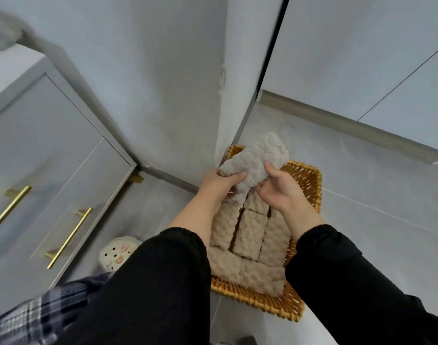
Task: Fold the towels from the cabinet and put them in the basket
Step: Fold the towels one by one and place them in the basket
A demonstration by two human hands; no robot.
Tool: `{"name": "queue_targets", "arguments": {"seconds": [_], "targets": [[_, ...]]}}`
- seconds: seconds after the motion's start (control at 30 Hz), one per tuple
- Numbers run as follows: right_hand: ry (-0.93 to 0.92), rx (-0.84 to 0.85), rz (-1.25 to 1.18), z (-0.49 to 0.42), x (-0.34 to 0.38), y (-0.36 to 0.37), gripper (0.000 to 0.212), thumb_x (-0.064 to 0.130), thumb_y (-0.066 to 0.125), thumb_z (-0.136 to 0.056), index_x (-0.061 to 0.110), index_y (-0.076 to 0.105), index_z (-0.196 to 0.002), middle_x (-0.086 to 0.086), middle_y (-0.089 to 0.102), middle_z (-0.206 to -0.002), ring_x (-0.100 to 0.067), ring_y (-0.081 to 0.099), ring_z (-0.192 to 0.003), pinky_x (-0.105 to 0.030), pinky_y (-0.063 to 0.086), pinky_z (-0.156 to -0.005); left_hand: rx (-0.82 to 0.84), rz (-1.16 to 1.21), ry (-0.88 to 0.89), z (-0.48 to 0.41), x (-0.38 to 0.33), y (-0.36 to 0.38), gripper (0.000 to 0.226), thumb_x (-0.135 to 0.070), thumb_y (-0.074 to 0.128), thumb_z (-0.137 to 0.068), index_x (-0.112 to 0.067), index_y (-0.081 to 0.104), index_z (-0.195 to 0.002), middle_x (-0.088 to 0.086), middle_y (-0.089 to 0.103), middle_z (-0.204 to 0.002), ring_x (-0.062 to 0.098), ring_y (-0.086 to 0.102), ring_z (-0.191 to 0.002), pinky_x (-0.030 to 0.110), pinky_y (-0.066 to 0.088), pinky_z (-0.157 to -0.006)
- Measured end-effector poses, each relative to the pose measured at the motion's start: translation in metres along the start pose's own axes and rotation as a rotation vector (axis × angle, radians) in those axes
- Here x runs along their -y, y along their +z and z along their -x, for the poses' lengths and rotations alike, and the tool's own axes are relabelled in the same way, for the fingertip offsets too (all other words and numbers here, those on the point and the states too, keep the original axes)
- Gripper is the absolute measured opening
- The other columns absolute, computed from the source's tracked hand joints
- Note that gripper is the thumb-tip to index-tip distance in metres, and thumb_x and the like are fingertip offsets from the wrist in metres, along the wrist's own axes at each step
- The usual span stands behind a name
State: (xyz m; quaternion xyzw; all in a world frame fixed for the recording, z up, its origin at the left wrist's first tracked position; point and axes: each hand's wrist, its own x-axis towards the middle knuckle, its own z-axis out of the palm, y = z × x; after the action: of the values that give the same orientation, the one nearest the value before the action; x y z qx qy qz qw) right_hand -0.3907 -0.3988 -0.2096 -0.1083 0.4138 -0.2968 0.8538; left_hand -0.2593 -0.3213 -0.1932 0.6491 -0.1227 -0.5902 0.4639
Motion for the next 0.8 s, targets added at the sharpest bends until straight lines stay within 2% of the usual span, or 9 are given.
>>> {"name": "queue_targets", "arguments": {"seconds": [0.07,0.13,0.2,0.27,0.37,0.47,0.6,0.7,0.8], "targets": [[-0.018,-0.123,0.044,-0.012,0.003,-0.012,0.024,0.010,0.049,-0.094,0.007,0.059,-0.116,-0.011,0.072,-0.099,-0.021,0.072,-0.084,-0.033,0.060,-0.072,0.038,-0.237,0.023,-0.009,0.005,-0.009,0.028,-0.025,0.077,-0.079,-0.018,0.063,-0.102,0.001,0.067,-0.101,0.015,0.064,-0.089,0.036,0.054,-0.087],[-0.040,-0.262,0.114,-0.024,0.005,-0.029,0.033,0.005,0.049,-0.095,0.007,0.054,-0.128,-0.011,0.069,-0.110,-0.021,0.070,-0.090,-0.033,0.060,-0.065,-0.036,-0.542,0.076,-0.021,0.014,-0.023,0.027,-0.030,0.075,-0.079,-0.018,0.063,-0.100,-0.007,0.062,-0.095,0.011,0.059,-0.091,0.028,0.049,-0.084],[-0.052,-0.383,0.167,-0.031,0.009,-0.048,0.044,-0.003,0.049,-0.093,0.008,0.048,-0.135,-0.010,0.061,-0.126,-0.024,0.065,-0.100,-0.037,0.058,-0.063,-0.133,-0.761,0.095,-0.030,0.023,-0.037,0.015,-0.030,0.070,-0.083,-0.021,0.059,-0.082,-0.009,0.054,-0.082,0.007,0.052,-0.077,0.024,0.044,-0.070],[-0.054,-0.481,0.275,-0.036,0.012,-0.067,0.047,-0.010,0.043,-0.093,0.009,0.044,-0.136,-0.009,0.057,-0.128,-0.023,0.062,-0.094,-0.039,0.052,-0.060,-0.173,-0.849,0.071,-0.041,0.033,-0.046,0.029,-0.028,0.063,-0.089,-0.023,0.044,-0.067,-0.010,0.044,-0.069,0.005,0.043,-0.063,0.022,0.036,-0.056],[-0.011,-0.601,0.376,-0.044,0.014,-0.087,0.055,-0.016,0.038,-0.091,0.010,0.040,-0.140,-0.012,0.056,-0.124,-0.023,0.060,-0.089,-0.039,0.050,-0.057,-0.108,-0.913,0.010,-0.052,0.043,-0.048,0.031,-0.032,0.055,-0.094,-0.016,0.048,-0.069,-0.003,0.046,-0.067,0.012,0.046,-0.063,0.025,0.035,-0.052],[0.026,-0.651,0.459,-0.060,0.014,-0.098,0.049,-0.018,0.039,-0.089,0.002,0.044,-0.134,-0.012,0.058,-0.107,-0.029,0.059,-0.101,-0.043,0.052,-0.074,-0.080,-0.932,-0.021,-0.064,0.048,-0.043,0.037,-0.027,0.053,-0.095,-0.016,0.042,-0.062,0.000,0.043,-0.062,0.012,0.041,-0.056,0.025,0.024,-0.046],[0.048,-0.662,0.602,-0.085,0.012,-0.096,0.041,-0.012,0.047,-0.090,0.004,0.047,-0.129,-0.012,0.056,-0.116,-0.029,0.056,-0.111,-0.045,0.049,-0.093,-0.092,-0.956,-0.109,-0.074,0.057,-0.043,0.018,-0.017,0.052,-0.092,-0.010,0.060,-0.077,0.006,0.058,-0.075,0.018,0.052,-0.064,0.025,0.031,-0.046],[0.056,-0.701,0.711,-0.115,0.012,-0.113,0.039,-0.008,0.054,-0.088,0.005,0.052,-0.125,-0.012,0.058,-0.125,-0.026,0.057,-0.111,-0.042,0.051,-0.091,-0.100,-0.939,-0.201,-0.076,0.069,-0.040,0.021,-0.013,0.053,-0.091,-0.001,0.065,-0.102,0.014,0.064,-0.092,0.025,0.058,-0.075,0.026,0.035,-0.046],[0.082,-0.729,0.895,-0.126,0.009,-0.105,0.029,0.008,0.045,-0.097,0.011,0.052,-0.125,-0.003,0.056,-0.126,-0.024,0.054,-0.116,-0.038,0.047,-0.094,-0.134,-1.007,-0.201,-0.076,0.076,-0.036,0.021,-0.011,0.050,-0.093,0.000,0.063,-0.104,0.011,0.060,-0.088,0.019,0.049,-0.065,0.026,0.031,-0.044]]}}
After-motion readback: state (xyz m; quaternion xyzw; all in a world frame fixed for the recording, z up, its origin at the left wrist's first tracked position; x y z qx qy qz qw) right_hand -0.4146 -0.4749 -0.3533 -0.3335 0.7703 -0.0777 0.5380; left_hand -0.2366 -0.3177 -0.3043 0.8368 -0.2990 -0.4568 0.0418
